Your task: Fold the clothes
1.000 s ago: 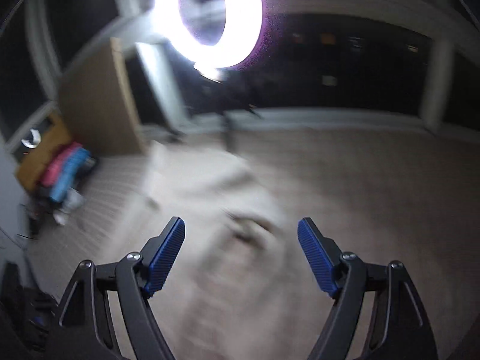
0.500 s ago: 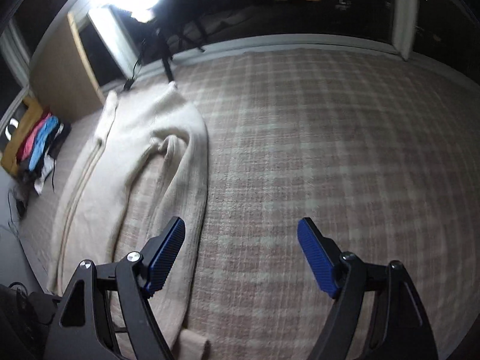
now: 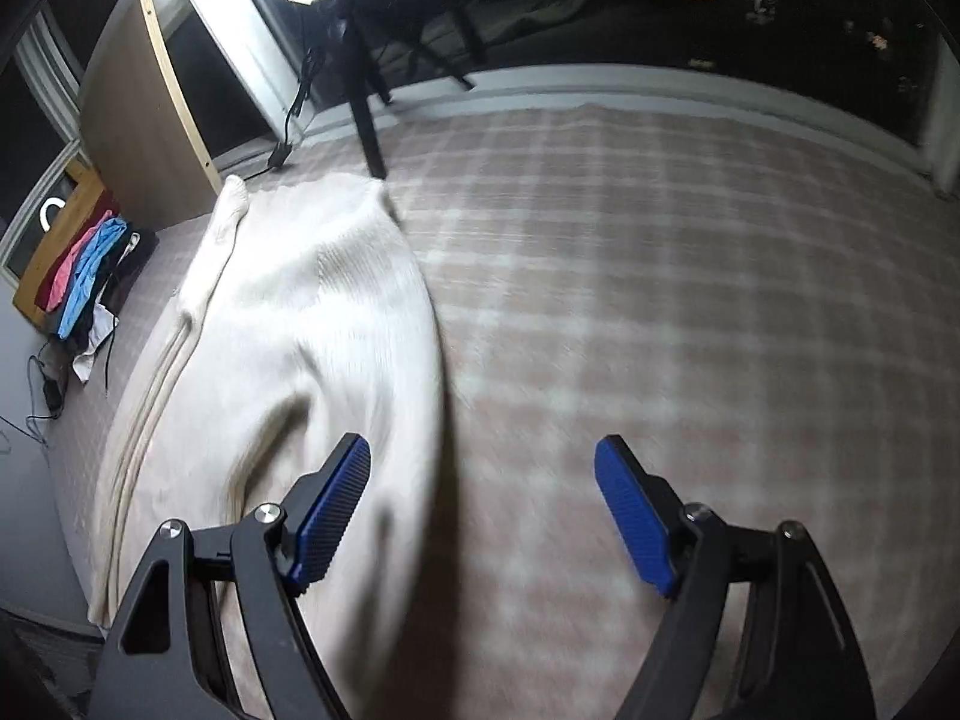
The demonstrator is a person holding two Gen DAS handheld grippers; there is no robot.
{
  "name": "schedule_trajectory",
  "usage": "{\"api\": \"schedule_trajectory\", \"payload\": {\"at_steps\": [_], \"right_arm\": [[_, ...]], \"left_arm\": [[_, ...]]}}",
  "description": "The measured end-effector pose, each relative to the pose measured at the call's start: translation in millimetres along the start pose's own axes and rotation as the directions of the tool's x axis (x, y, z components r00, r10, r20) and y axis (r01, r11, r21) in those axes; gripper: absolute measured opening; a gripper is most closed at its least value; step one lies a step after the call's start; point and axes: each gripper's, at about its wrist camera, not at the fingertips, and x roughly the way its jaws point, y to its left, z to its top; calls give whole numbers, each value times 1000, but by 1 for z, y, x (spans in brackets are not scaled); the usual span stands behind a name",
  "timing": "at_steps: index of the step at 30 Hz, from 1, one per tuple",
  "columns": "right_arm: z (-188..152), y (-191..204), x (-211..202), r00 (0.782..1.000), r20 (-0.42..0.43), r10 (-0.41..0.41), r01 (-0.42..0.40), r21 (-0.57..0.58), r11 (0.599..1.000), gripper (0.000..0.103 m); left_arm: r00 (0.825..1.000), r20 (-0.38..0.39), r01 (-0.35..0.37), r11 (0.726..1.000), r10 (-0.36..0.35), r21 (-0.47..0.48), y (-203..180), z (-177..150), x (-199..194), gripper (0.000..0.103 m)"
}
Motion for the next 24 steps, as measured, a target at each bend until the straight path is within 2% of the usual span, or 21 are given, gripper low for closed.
{"api": "schedule_trajectory", "payload": {"at_steps": [1, 3, 4, 7, 10, 12, 13, 14, 16, 18, 21, 24], "right_arm": [[5, 1, 8, 1000, -8, 5, -5, -5, 1000, 77], [15, 5, 25, 1000, -21, 11, -11, -19, 1000, 77], [18, 6, 30, 1000, -26, 16, -17, -24, 1000, 77], [25, 11, 44, 999, -40, 32, -33, -40, 999, 77], [32, 15, 55, 997, -57, 61, -64, -48, 997, 75], [35, 17, 57, 995, -64, 81, -85, -68, 994, 44], [36, 18, 59, 992, -79, 93, -100, -79, 992, 12], [37, 18, 61, 990, -99, 99, -108, -83, 991, 5], [40, 18, 61, 991, -105, 85, -95, -96, 991, 5], [43, 14, 56, 994, -94, 63, -72, -93, 993, 5], [47, 4, 49, 995, -85, 51, -53, -24, 998, 6], [39, 1, 39, 987, -138, 87, -88, 4, 996, 17]], "left_arm": [[1000, -9, -10, 999, 10, 47, -7, 1, -4, 7], [996, -81, -27, 994, 36, 105, -15, -6, 10, 10], [990, -131, -32, 994, 45, 102, -15, -11, 24, 17], [967, -245, -51, 996, 67, 71, -13, -27, 59, 23], [964, -257, -60, 997, 68, 41, -13, -34, 60, 24], [970, -232, -64, 997, 71, 39, -13, -40, 49, 28], [971, -226, -69, 997, 76, 35, -12, -42, 47, 31], [971, -223, -77, 997, 82, 30, -10, -44, 45, 32], [971, -224, -84, 996, 85, 13, -6, -50, 43, 32], [970, -236, -61, 998, 56, -12, -8, -58, 43, 32], [974, -223, -33, 999, 29, -13, -16, -61, 43, 32], [978, -209, -6, 1000, 4, -11, -18, -61, 38, 32]]}}
